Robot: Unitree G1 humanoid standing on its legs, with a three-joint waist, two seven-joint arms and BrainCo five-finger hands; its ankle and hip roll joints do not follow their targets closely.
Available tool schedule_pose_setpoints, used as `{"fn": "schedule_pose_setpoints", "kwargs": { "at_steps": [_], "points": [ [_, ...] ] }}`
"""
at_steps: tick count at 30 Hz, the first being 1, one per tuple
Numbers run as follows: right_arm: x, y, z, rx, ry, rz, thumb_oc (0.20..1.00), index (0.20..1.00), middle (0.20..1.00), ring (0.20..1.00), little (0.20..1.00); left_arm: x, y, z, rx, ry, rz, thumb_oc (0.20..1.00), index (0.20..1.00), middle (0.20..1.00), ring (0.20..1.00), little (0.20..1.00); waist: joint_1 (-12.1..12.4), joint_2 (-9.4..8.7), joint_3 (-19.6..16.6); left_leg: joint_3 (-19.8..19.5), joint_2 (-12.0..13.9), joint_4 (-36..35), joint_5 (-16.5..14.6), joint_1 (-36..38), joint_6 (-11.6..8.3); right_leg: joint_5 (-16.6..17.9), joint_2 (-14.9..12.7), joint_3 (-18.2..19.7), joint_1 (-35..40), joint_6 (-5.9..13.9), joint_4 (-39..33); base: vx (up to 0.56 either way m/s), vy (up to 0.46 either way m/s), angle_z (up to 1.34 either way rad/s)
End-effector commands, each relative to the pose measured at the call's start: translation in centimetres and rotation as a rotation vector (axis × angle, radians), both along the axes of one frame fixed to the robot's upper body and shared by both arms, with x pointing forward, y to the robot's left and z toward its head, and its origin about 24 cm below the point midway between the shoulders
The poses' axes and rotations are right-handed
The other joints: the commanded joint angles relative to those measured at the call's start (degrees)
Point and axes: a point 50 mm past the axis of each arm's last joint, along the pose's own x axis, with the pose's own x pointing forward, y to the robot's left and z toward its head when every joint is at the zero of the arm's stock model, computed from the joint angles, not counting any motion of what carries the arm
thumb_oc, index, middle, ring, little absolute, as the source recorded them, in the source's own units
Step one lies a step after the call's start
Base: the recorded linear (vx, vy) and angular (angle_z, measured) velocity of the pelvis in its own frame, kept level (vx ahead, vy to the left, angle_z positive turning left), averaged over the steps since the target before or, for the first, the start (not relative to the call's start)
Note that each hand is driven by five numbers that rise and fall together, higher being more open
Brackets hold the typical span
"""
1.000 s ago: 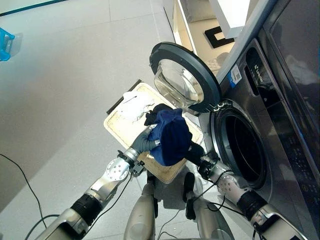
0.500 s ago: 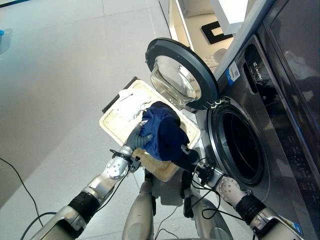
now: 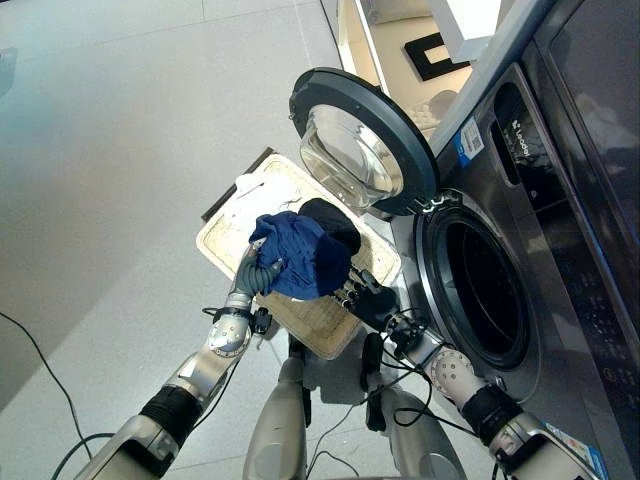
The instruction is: Put the clothes into the washing machine.
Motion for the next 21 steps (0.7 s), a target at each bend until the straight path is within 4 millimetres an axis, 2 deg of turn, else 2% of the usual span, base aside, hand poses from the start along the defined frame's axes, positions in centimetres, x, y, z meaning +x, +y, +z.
{"fn": "schedule_pose_setpoints", "kwargs": {
  "at_steps": [1, 4, 7, 10, 11, 12, 21],
  "points": [
    [0.5, 1.8, 3.3, 0.112, -0.109, 0.020, 1.000, 1.000, 1.000, 1.000, 1.000, 0.8, -0.7, 3.5, -0.068, -0.152, -0.066, 0.200, 0.200, 0.200, 0.200, 0.200, -0.7, -3.03, 1.0, 2.0, -7.0, 0.9, -5.4, 2.7, 2.79, 7.0, -2.2, 0.2, 1.0, 5.34, -6.8, 0.00, 0.000, 0.00],
    [0.5, 1.9, 3.4, 0.097, -0.115, 0.019, 1.000, 1.000, 1.000, 1.000, 1.000, 0.7, -1.5, 3.7, -0.074, -0.139, -0.155, 0.200, 0.200, 0.200, 0.200, 0.200, -0.8, -2.94, 1.0, 2.0, -7.1, 0.9, -5.4, 2.7, 2.91, 7.0, -2.2, 0.3, 0.9, 5.36, -6.8, 0.00, 0.000, 0.00],
    [0.4, 2.0, 3.3, 0.079, -0.110, 0.025, 1.000, 1.000, 1.000, 1.000, 1.000, 0.1, -3.7, 4.2, -0.057, -0.125, -0.384, 0.200, 0.200, 0.200, 0.200, 0.200, -0.9, -2.80, 1.0, 2.1, -7.2, 0.8, -5.4, 2.7, 3.01, 7.1, -2.2, 0.4, 0.9, 5.44, -6.8, 0.00, 0.000, 0.00],
    [0.2, 2.3, 3.2, 0.056, -0.106, 0.049, 1.000, 1.000, 1.000, 1.000, 1.000, -0.5, -5.6, 4.6, -0.016, -0.108, -0.533, 0.200, 0.200, 0.200, 0.200, 0.200, -1.1, -2.67, 1.0, 2.1, -7.2, 0.5, -5.4, 2.7, 3.13, 7.3, -2.1, 0.5, 0.9, 5.51, -7.0, 0.00, 0.017, -0.02],
    [0.2, 2.3, 3.2, 0.056, -0.106, 0.049, 1.000, 1.000, 1.000, 1.000, 1.000, -0.5, -5.6, 4.6, -0.016, -0.108, -0.533, 0.200, 0.200, 0.200, 0.200, 0.200, -1.1, -2.67, 1.0, 2.1, -7.2, 0.5, -5.4, 2.7, 3.13, 7.3, -2.1, 0.5, 0.9, 5.51, -7.0, 0.00, 0.027, -0.06],
    [0.1, 2.5, 3.0, 0.029, -0.106, 0.074, 1.000, 1.000, 1.000, 1.000, 1.000, -0.7, -6.6, 4.8, 0.019, -0.090, -0.617, 0.200, 0.200, 0.200, 0.200, 0.200, -1.3, -2.71, 1.0, 2.0, -7.3, 0.3, -5.4, 2.9, 3.20, 7.3, -2.1, 0.7, 1.0, 5.58, -7.1, 0.00, 0.015, -0.05],
    [0.0, 3.1, 2.5, -0.097, -0.134, 0.161, 1.000, 1.000, 1.000, 1.000, 1.000, -0.5, -8.4, 5.2, 0.129, -0.061, -0.772, 0.200, 0.200, 0.200, 0.200, 0.200, -1.7, -3.22, 1.0, 1.3, -7.4, 0.0, -5.3, 2.7, 3.30, 7.8, -1.7, 1.9, 0.7, 5.83, -7.5, 0.00, -0.003, -0.02]
  ]
}}
